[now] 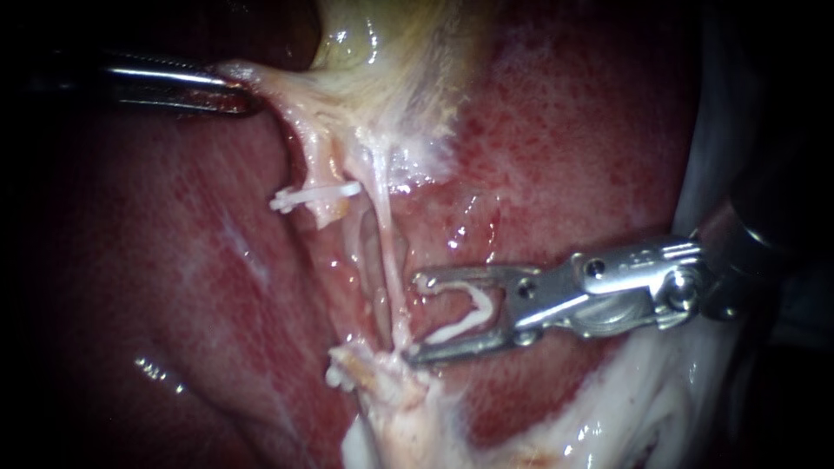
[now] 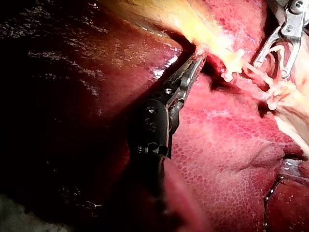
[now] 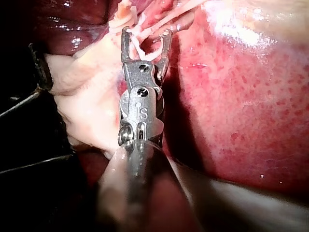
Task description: Clipping first clip right tube
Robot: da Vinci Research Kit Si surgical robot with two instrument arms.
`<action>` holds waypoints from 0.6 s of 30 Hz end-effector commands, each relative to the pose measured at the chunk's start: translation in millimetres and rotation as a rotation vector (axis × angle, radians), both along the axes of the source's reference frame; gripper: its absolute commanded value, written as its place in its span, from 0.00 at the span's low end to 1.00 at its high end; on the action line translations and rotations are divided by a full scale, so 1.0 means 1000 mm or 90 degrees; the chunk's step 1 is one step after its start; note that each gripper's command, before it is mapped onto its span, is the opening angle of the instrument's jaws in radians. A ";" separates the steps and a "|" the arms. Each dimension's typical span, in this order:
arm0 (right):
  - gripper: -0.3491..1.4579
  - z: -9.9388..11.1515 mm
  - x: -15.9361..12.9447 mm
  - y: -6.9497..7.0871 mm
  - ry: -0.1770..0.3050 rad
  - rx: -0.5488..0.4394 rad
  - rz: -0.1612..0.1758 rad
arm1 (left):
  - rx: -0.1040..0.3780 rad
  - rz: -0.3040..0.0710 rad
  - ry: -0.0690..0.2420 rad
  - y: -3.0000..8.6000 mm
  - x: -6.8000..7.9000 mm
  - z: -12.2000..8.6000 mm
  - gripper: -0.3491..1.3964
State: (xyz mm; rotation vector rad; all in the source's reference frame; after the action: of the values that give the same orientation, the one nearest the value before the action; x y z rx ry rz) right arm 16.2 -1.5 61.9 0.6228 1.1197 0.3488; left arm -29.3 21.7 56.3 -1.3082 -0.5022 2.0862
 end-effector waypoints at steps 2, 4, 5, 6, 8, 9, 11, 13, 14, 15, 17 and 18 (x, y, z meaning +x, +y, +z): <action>0.47 0.0004 0.0004 -0.0001 0.000 0.002 -0.002 | 0.000 0.000 0.000 0.0000 0.0000 0.0000 0.00; 0.47 0.0009 0.0009 -0.0004 0.000 0.007 -0.002 | 0.000 0.000 0.000 0.0000 0.0000 0.0000 0.00; 0.47 0.0012 0.0012 -0.0005 0.001 0.014 -0.002 | 0.000 0.000 0.000 0.0000 0.0000 0.0000 0.00; 0.47 0.0014 0.0013 -0.0006 0.001 0.017 -0.003 | 0.000 0.000 0.000 0.0000 0.0000 0.0000 0.00; 0.47 0.0018 0.0017 -0.0007 0.006 0.024 -0.003 | 0.000 0.000 0.000 0.0000 0.0000 0.0000 0.00; 0.47 0.0019 0.0020 -0.0008 0.011 0.031 -0.003 | 0.000 0.000 0.000 0.0000 -0.0001 0.0001 0.00; 0.47 0.0021 0.0024 -0.0008 0.020 0.042 -0.005 | 0.000 0.000 0.000 0.0000 -0.0001 0.0001 0.00; 0.47 0.0022 0.0027 -0.0007 0.038 0.058 -0.004 | 0.000 0.000 0.000 0.0000 -0.0001 0.0001 0.00; 0.47 0.0022 0.0029 -0.0007 0.048 0.070 0.000 | 0.000 0.000 0.000 0.0000 -0.0001 0.0001 0.00; 0.47 0.0021 0.0031 -0.0006 0.062 0.083 0.001 | 0.000 0.000 0.000 0.0000 -0.0001 0.0001 0.00; 0.47 0.0019 0.0033 -0.0006 0.081 0.109 0.003 | 0.000 0.000 0.000 0.0000 -0.0001 0.0001 0.00; 0.47 0.0018 0.0034 -0.0005 0.095 0.123 0.003 | 0.000 0.000 0.000 0.0000 -0.0001 0.0001 0.00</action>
State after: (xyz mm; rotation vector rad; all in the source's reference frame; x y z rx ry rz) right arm 19.7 -2.1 63.7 0.8444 1.2484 0.4258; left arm -29.4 21.7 56.4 -1.3080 -0.5014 2.0859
